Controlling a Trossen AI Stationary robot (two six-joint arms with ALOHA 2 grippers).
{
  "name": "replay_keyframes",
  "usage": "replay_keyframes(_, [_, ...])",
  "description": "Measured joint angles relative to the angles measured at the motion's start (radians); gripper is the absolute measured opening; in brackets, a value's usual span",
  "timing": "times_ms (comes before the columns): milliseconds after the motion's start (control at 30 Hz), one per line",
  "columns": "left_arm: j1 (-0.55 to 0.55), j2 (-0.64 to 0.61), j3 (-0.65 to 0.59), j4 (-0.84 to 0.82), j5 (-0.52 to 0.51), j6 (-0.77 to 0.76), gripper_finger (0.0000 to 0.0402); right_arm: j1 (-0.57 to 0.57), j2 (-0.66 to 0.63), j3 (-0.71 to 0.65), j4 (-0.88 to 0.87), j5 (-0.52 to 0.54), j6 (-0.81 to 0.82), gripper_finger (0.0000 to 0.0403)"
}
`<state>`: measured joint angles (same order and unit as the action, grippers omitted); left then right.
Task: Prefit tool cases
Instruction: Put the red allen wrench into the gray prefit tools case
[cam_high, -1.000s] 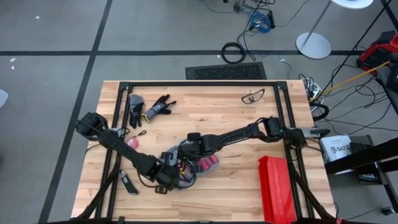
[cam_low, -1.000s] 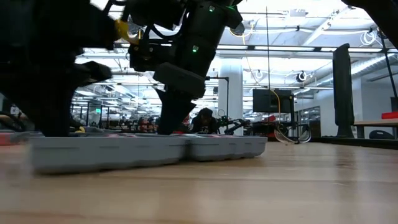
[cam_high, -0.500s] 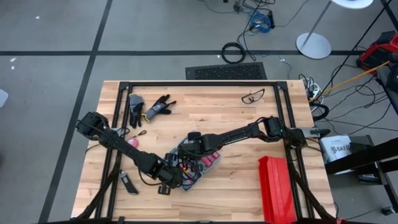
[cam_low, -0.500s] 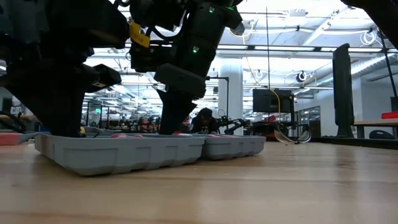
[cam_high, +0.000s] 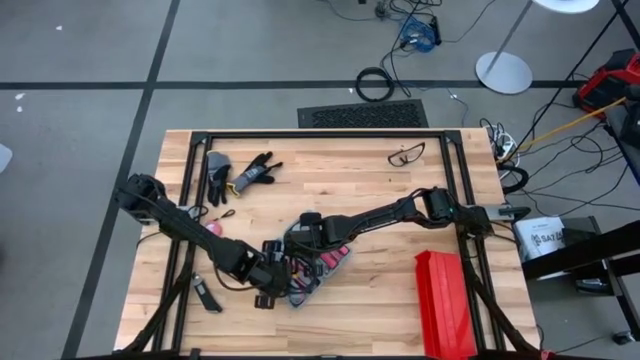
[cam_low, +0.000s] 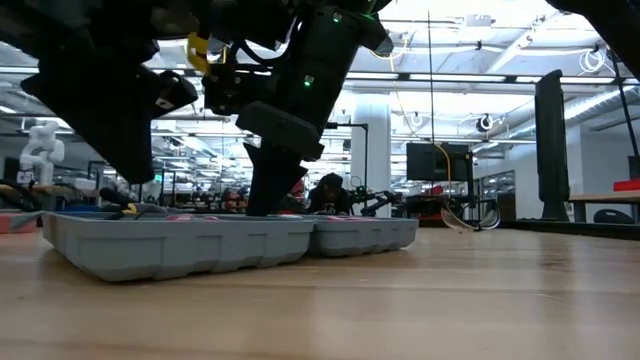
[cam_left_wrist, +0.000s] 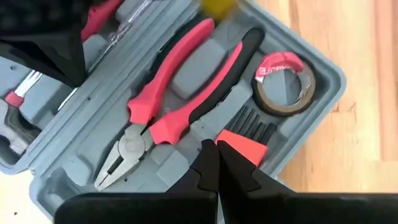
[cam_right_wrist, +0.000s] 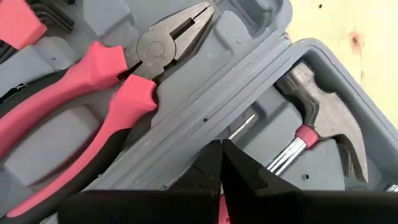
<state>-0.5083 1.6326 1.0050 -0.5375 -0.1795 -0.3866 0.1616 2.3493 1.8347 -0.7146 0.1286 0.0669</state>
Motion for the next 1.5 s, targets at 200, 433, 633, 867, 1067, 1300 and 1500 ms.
replay_keyframes(200, [-0.002,0.053,0.0,0.076,0.035,-0.006,0.0,0.001,0.0,0.0,-0.002,0.013,0.0,0.0])
replay_keyframes(433, [-0.003,0.164,0.006,0.082,0.051,-0.026,0.0,0.0,0.0,0.0,-0.004,0.004,0.0,0.0])
replay_keyframes(633, [-0.003,0.203,0.011,0.074,0.067,-0.024,0.0,0.0,0.0,0.0,-0.006,0.004,0.0,0.0])
replay_keyframes(867, [0.007,0.203,0.001,0.084,0.093,-0.023,0.0,0.005,0.0,0.0,-0.004,0.002,0.0,0.0])
replay_keyframes(1067, [0.028,0.195,-0.019,0.133,0.167,-0.027,0.0,0.008,0.0,0.0,-0.002,-0.007,0.0,0.0])
replay_keyframes(1300, [0.021,0.039,-0.004,0.057,0.119,-0.028,0.0,0.008,0.001,0.0,0.022,0.003,0.02,0.0])
replay_keyframes(1500, [-0.003,-0.039,0.004,-0.013,0.025,-0.057,0.0,0.008,0.003,0.0,0.054,0.004,0.023,0.0])
